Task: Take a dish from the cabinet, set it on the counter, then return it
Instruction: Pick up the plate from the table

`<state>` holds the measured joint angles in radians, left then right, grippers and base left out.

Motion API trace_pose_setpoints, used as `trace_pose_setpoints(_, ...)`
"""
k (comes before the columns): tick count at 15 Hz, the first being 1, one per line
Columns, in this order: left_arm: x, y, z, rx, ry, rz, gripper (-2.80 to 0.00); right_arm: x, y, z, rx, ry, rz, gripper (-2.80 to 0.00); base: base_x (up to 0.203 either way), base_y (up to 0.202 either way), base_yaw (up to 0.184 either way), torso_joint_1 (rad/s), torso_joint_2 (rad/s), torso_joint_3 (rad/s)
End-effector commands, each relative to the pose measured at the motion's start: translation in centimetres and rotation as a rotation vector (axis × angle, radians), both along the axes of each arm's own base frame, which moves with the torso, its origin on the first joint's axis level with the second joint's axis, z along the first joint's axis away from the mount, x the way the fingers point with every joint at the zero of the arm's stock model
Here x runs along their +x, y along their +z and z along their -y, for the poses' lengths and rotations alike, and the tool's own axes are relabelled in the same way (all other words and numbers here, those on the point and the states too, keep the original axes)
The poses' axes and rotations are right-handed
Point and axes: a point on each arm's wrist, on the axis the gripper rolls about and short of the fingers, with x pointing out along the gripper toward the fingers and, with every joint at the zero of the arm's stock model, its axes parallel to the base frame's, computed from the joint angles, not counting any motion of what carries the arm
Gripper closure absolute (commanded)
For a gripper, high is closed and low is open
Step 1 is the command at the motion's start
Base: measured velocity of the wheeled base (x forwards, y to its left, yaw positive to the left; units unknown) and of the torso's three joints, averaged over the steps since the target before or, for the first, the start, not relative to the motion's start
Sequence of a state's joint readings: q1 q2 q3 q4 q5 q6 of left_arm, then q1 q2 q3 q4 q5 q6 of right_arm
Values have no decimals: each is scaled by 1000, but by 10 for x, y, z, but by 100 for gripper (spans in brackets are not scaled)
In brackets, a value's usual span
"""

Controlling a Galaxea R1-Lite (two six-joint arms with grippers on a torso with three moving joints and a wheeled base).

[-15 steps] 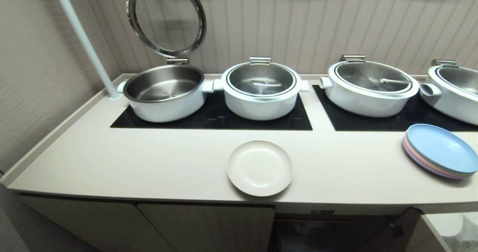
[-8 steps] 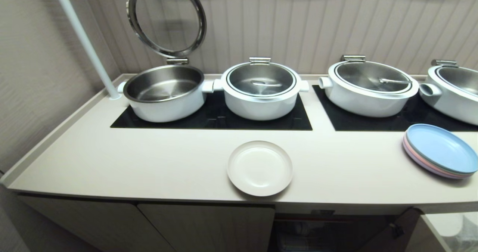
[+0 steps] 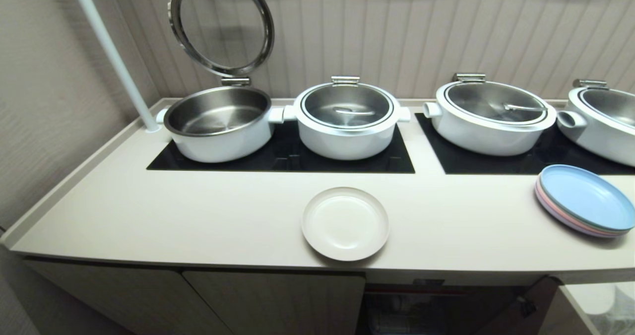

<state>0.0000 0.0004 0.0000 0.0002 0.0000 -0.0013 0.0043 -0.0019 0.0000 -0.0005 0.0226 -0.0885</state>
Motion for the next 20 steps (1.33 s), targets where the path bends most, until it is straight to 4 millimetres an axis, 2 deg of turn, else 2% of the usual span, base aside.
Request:
trace_pose_setpoints(1, 0, 0, 0, 0, 0, 1, 0, 0, 0, 0, -2, 1, -2, 0, 0, 0, 0, 0, 0, 0)
trace_pose_setpoints(20, 0, 0, 0, 0, 0, 1, 0, 0, 0, 0, 33, -5, 0, 0, 0, 5, 0, 1, 0, 0)
